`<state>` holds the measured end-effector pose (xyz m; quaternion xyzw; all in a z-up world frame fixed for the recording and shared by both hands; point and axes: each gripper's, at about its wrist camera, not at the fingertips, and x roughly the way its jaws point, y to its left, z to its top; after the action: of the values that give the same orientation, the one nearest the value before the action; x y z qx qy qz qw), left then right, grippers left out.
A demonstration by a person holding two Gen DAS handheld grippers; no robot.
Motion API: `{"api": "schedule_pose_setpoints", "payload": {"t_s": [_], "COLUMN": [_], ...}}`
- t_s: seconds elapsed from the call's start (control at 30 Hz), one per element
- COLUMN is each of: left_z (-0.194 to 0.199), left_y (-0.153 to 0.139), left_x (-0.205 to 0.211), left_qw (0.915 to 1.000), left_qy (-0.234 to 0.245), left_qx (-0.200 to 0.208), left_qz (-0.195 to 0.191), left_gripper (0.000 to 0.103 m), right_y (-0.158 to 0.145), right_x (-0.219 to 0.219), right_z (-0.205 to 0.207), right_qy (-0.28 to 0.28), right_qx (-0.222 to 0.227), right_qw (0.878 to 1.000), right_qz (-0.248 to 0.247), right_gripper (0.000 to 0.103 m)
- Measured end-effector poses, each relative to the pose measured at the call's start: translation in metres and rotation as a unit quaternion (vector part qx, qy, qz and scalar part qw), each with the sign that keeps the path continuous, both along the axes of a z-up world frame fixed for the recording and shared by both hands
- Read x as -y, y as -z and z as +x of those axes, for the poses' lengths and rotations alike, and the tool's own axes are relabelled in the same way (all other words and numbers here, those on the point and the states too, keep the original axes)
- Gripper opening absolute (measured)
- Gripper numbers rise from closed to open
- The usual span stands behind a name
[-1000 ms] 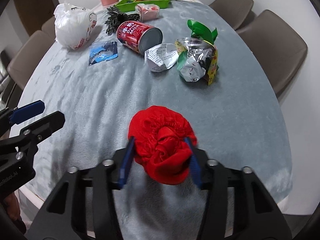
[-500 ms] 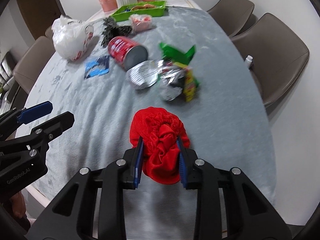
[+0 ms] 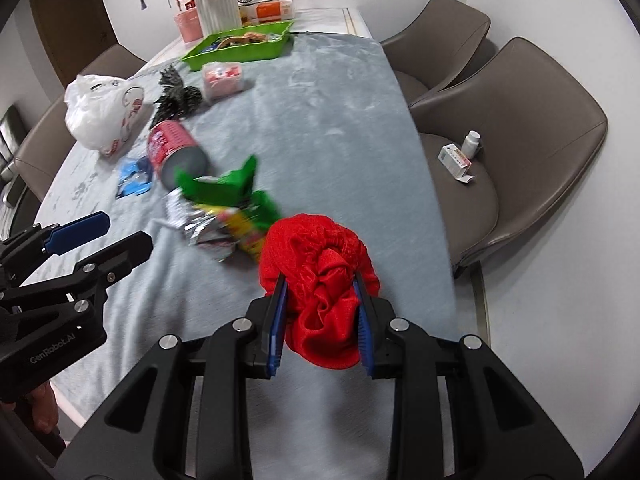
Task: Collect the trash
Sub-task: 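Grasp the red crumpled cloth with the right tool while the left tool grasps the green-silver wrapper, then carry the red cloth and green-silver wrapper with both tools over the metal bin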
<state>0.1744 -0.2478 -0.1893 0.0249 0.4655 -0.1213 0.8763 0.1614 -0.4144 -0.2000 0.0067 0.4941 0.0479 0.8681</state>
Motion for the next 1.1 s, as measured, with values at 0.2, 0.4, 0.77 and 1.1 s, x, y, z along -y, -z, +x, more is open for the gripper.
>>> {"api": "schedule_pose_setpoints", "payload": {"t_s": [0.2, 0.4, 0.77, 1.1], "left_z": [0.022, 0.04, 0.046, 0.034], "left_y": [0.017, 0.029, 0.036, 0.016], "left_x": [0.025, 0.038, 0.037, 0.024], "left_qw": [0.9999, 0.9998, 0.9994, 0.9992], "left_qy": [-0.001, -0.009, -0.022, -0.027], "left_qx": [-0.011, -0.016, -0.019, 0.002], "left_qz": [-0.003, -0.001, -0.018, -0.031], "left_gripper": [0.061, 0.061, 0.042, 0.041], "right_y": [0.007, 0.015, 0.021, 0.009], "right_x": [0.019, 0.026, 0.028, 0.018], "right_z": [0.024, 0.039, 0.054, 0.05], "right_qy": [-0.011, -0.019, -0.034, -0.047], "right_qx": [-0.002, -0.009, -0.014, -0.004], "right_qw": [1.0, 1.0, 0.999, 0.999], "right_qz": [0.001, 0.003, 0.01, 0.009], "right_gripper": [0.028, 0.028, 0.028, 0.028]}}
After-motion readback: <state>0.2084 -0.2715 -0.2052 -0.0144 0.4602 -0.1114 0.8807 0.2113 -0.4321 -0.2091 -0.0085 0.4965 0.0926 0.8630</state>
